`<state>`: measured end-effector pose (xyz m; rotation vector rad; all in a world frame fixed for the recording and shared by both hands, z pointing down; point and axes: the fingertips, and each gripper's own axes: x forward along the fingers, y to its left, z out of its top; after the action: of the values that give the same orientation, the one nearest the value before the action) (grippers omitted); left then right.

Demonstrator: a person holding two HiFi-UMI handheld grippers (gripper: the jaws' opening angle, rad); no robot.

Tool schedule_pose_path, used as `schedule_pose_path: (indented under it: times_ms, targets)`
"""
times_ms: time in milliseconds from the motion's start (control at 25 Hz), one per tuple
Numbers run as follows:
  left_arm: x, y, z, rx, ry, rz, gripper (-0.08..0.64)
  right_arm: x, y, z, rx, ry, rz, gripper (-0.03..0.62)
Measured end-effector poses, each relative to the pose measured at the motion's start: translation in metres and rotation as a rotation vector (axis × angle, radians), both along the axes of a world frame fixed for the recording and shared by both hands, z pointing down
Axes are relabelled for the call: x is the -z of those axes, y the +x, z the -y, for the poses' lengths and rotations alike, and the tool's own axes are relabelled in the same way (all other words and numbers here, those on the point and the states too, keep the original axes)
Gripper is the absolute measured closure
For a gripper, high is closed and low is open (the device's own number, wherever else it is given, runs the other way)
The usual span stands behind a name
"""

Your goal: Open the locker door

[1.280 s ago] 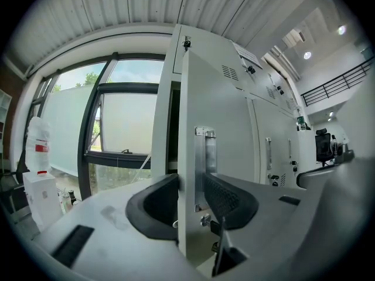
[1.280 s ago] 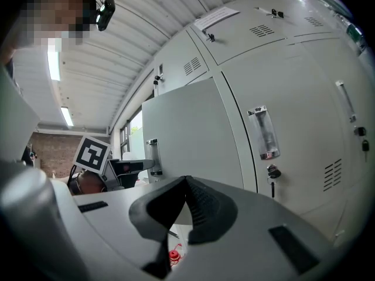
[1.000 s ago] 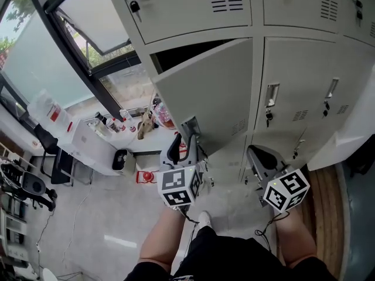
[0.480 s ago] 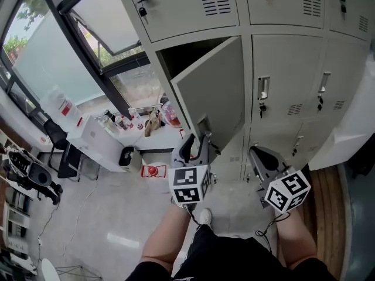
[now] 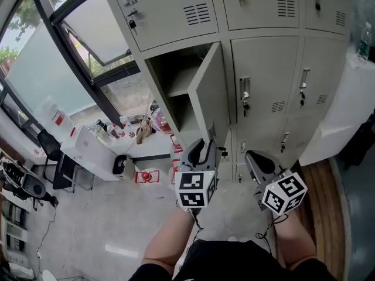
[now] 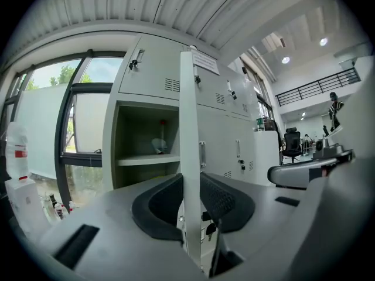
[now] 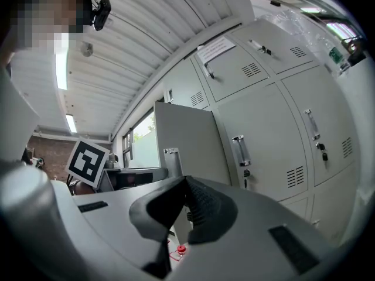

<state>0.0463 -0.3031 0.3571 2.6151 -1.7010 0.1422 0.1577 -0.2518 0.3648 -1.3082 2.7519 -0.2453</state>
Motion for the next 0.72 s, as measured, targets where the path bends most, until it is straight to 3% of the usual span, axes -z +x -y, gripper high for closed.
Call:
schedule_pose_path:
  times_ms: [360,720]
  targets:
    - [0.000,0.047,-0.011,-0.169,-0.012,-0.018,0.466,0.001,0.021,-0.017,-0.113,-0.014,-0.004,0.538]
    - [-0.002,0.076,-0.025,-0.273,-0.002,-0.019,0.465,-0.003,0.035,-0.043,-0.191,-0.024,-0.013,0.538]
